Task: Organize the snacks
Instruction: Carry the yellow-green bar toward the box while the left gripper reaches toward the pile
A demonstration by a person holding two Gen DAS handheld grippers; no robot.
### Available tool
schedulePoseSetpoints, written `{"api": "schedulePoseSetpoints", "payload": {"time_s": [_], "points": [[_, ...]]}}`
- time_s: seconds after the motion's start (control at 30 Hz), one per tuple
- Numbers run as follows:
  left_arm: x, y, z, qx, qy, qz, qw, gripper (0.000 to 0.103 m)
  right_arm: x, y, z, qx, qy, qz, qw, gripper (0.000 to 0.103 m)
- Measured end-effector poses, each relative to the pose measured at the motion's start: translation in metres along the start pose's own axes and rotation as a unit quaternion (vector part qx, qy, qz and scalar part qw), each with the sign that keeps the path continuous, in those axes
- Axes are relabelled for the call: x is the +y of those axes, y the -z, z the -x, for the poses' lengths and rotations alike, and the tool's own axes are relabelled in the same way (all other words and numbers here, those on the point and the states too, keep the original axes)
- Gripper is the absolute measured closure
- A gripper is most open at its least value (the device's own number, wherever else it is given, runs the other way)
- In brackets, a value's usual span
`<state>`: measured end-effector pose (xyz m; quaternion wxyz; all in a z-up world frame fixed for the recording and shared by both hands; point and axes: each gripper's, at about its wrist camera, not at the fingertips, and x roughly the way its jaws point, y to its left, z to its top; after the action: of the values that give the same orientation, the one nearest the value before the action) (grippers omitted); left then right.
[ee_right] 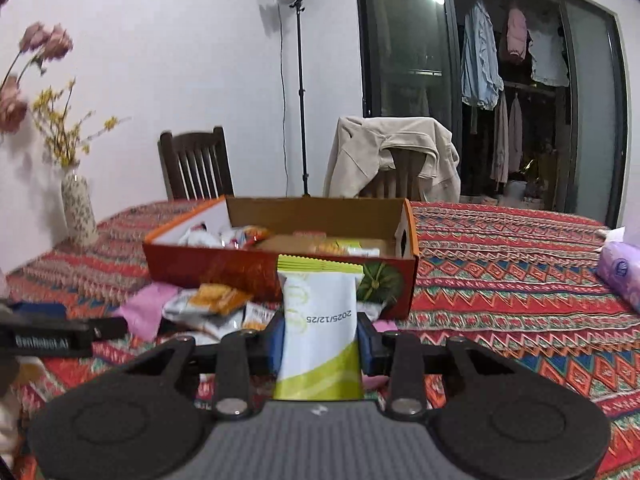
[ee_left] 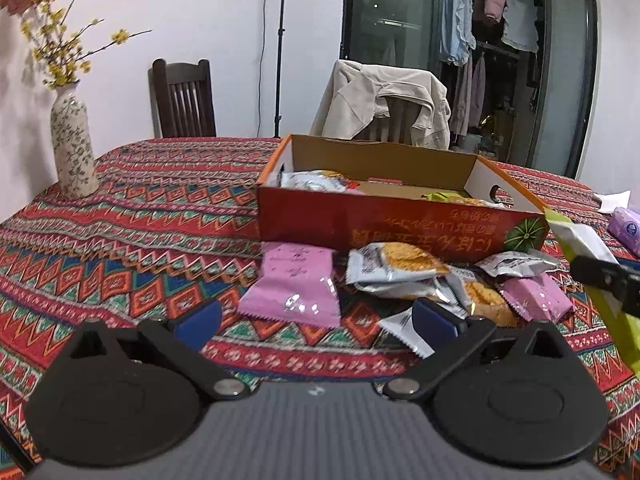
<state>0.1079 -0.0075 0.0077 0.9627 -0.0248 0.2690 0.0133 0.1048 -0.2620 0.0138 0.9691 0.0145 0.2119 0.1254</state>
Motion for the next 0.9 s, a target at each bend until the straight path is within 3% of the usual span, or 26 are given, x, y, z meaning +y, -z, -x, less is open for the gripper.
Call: {"api": "schedulePoseSetpoints", "payload": {"time_s": [0.37, 0.63, 0.9], "points": [[-0.026, -0.018, -0.029, 0.015, -0.003, -0.022, 0.9996, 0.0, -0.028, -0.008, -0.035, -0.039, -0.045, -0.047, 0.997, 0.068], [-0.048, -0.04, -0.062, 0.034, 0.011, -0.025, 0.999, 0.0, -0.039, -0.001, -0.037, -0.04, -0.022, -0.068, 0.997, 0.068], [-0.06, -0.039, -0.102, 0.075, -0.008, -0.019, 0.997, 0.0, -0.043, 0.002, -0.039, -0.034, -0.007, -0.08, 0.996, 0.068]]}}
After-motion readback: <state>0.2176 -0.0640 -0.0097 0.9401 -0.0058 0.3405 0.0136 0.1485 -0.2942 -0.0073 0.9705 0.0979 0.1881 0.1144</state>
